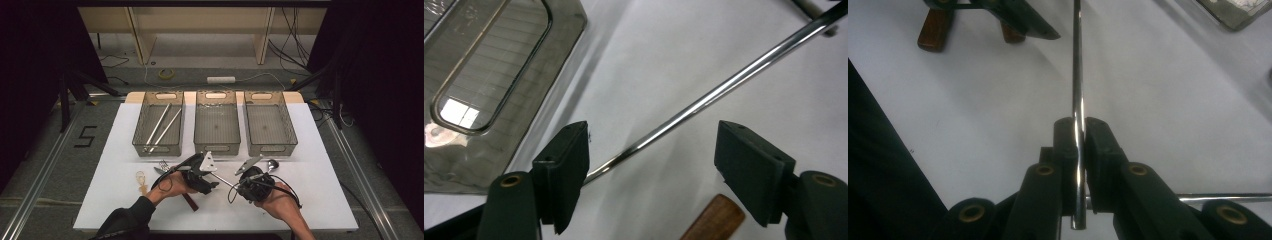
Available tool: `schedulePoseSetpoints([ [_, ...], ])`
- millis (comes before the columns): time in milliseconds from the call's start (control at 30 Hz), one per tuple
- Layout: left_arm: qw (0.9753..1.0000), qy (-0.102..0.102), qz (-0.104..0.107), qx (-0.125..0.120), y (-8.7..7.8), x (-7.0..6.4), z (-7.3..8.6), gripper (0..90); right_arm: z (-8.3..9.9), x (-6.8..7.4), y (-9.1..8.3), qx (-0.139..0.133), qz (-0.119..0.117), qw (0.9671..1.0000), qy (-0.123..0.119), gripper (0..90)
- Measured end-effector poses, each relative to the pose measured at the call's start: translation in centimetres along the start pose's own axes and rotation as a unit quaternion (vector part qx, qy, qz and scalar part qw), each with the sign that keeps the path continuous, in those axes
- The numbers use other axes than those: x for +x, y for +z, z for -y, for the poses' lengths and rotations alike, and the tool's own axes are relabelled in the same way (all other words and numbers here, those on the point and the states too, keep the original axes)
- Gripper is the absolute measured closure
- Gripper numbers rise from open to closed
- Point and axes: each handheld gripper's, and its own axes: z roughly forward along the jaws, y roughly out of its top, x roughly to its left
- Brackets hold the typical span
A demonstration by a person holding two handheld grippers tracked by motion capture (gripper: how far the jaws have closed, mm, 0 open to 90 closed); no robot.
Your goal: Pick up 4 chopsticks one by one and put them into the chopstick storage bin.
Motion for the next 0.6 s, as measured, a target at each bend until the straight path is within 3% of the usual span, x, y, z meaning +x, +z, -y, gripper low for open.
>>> schedulePoseSetpoints([
  [600,0.9994,0.030,0.015,0.006,1.6,-0.3,-0.6,45.6,-0.2,0.3,-0.2,-0.007,-0.005,0.9999,-0.009,84.8],
])
